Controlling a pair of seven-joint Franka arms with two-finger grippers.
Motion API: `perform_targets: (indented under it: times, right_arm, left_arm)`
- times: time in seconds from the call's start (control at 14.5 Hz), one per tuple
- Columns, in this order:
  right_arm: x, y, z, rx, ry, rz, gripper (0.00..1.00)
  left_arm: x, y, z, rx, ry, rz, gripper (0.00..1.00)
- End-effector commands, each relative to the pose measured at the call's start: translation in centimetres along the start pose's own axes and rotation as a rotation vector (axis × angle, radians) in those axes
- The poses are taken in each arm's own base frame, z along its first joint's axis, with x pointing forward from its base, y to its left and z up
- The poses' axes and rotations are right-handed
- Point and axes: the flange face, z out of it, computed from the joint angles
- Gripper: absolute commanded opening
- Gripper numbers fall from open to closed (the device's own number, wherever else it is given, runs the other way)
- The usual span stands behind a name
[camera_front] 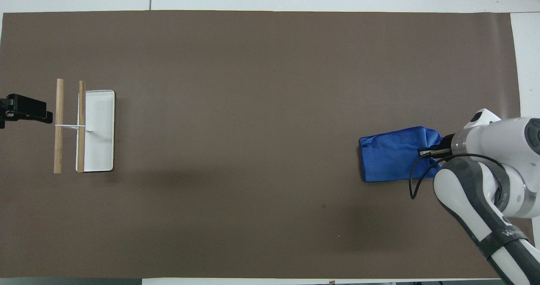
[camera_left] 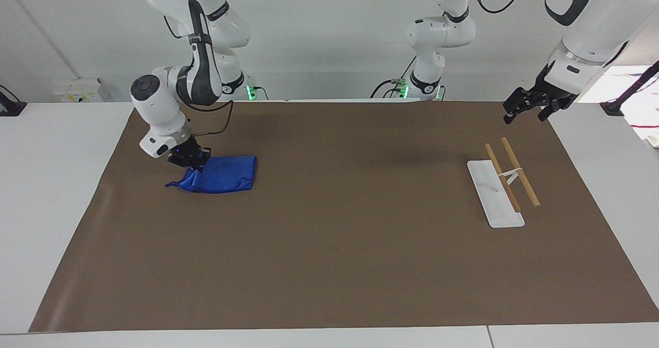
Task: Right arm passes towel to left arm to hang
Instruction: 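Lift the blue towel with the right gripper toward the left gripper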
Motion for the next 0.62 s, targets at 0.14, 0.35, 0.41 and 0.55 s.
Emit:
perform_targets:
  times: [0.14, 0.35, 0.41, 0.55]
  right_arm:
    - [3.6, -0.9, -8.9, 0.034, -0.03, -0.005, 0.0]
    - [5.7, -6.3, -15.0, 0.071, -0.004, 0.054, 0.0]
    - [6.5, -9.1, -16.2, 0.122, 0.023, 0.105, 0.0]
    - [8.2, -13.9, -17.8, 0.223, 0.06, 0.223, 0.0]
  left_arm:
    - [-0.6, -0.1, 0.0, 0.013, 0.011, 0.009, 1.0]
    - [-0.6, -0.1, 0.0, 0.013, 0.011, 0.009, 1.0]
    - [-0.6, -0.1, 0.0, 0.013, 0.011, 0.009, 1.0]
    - [-0.6, -0.1, 0.0, 0.013, 0.009, 0.009, 1.0]
